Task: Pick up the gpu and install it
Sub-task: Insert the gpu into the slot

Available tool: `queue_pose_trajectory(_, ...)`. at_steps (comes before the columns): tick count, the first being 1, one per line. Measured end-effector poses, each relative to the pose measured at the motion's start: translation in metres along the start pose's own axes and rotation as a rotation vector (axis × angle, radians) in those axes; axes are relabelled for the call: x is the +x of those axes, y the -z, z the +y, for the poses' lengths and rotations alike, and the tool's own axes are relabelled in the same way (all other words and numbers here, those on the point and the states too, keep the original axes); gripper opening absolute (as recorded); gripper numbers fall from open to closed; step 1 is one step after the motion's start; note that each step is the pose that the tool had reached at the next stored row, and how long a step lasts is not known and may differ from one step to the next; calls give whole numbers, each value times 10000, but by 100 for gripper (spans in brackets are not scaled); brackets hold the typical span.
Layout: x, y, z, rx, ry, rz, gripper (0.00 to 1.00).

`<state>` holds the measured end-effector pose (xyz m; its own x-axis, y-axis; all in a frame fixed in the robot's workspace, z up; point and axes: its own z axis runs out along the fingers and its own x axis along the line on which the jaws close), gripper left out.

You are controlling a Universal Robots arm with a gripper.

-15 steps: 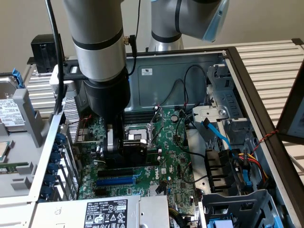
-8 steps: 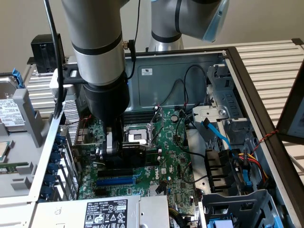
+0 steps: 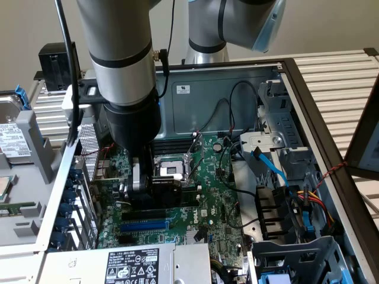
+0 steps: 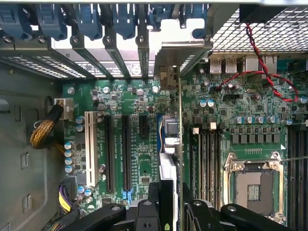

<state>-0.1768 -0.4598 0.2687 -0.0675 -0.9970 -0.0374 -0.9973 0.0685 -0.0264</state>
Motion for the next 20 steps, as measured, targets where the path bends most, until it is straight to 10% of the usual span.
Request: queue_pose_trajectory(20,67,-42,-3,-5,28,1,27)
